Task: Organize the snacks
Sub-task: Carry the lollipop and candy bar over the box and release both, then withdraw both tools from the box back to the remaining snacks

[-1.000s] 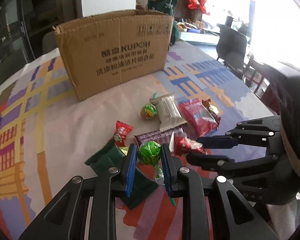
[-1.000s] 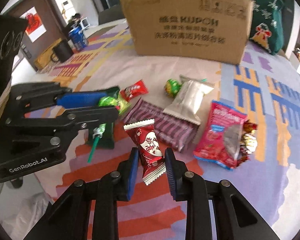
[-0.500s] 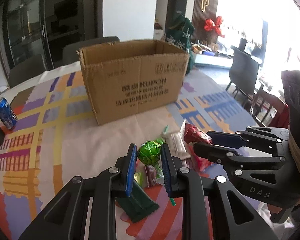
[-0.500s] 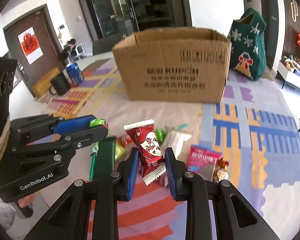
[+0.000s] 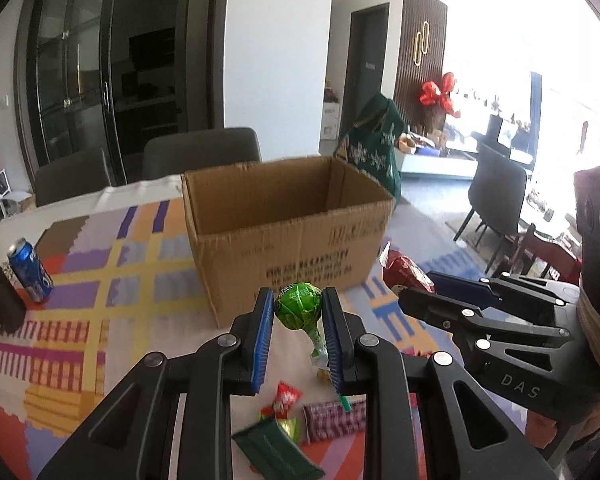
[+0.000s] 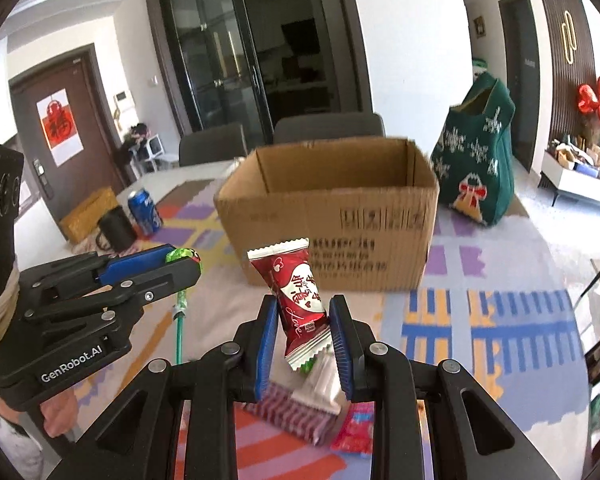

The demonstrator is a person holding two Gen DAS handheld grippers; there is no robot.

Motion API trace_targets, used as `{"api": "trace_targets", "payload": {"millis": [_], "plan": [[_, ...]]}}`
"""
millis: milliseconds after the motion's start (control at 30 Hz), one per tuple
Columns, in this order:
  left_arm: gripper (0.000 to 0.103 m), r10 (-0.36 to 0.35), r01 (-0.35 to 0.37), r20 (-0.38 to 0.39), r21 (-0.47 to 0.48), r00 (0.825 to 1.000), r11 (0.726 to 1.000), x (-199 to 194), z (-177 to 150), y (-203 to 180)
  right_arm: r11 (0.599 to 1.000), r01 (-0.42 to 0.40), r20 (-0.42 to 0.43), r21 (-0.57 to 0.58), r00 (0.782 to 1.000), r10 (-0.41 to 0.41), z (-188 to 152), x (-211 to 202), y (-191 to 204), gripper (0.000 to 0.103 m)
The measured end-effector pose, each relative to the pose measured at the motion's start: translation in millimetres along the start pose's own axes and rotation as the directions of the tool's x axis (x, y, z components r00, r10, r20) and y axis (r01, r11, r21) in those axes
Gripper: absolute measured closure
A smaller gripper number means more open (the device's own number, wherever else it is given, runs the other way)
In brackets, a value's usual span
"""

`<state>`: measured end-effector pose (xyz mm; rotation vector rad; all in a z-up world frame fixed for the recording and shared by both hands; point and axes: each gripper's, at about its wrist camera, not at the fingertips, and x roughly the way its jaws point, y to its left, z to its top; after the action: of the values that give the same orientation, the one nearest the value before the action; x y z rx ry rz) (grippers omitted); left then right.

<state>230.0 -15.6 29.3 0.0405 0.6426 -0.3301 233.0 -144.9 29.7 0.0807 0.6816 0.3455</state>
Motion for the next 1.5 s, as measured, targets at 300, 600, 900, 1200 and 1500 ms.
{"api": "trace_targets", "payload": {"millis": [300,600,900,1200,1500], "plan": [[0.078,0.023,-0.022,0.046,-0.015,0.999,1.0,9.2,34.9,12.3,1.0,0.016,0.065,-0.008,0.998,-0.015,36.4,4.0,-3.9,0.075],[0.078,0.065,-0.065,0.074,-0.001,0.995,0.998,27.8,67.3,27.1,0.999,0.027,0.105,-0.02,0.994,-0.025,72.9,14.4,-6.4,0.075],[0.078,0.066,-0.064,0.057,-0.028,0.996,0.998,55.1,86.5,40.0,0.999,0.034,0.099,-0.025,0.995,-0.031,98.3,38.6,-10.8,0.075],[0.078,0.076,-0.075,0.008,-0.03,0.997,0.997,91.0,100.0,53.3,0.999,0.049,0.076,-0.019,0.996,-0.047,117.0,69.6,-23.2,0.075],[0.064,0.114,-0.115,-0.031,-0.029,0.993,0.993,113.2,102.1,59.3,0.998,0.068,0.041,-0.012,0.997,-0.067,121.3,93.1,-31.9,0.075]]}}
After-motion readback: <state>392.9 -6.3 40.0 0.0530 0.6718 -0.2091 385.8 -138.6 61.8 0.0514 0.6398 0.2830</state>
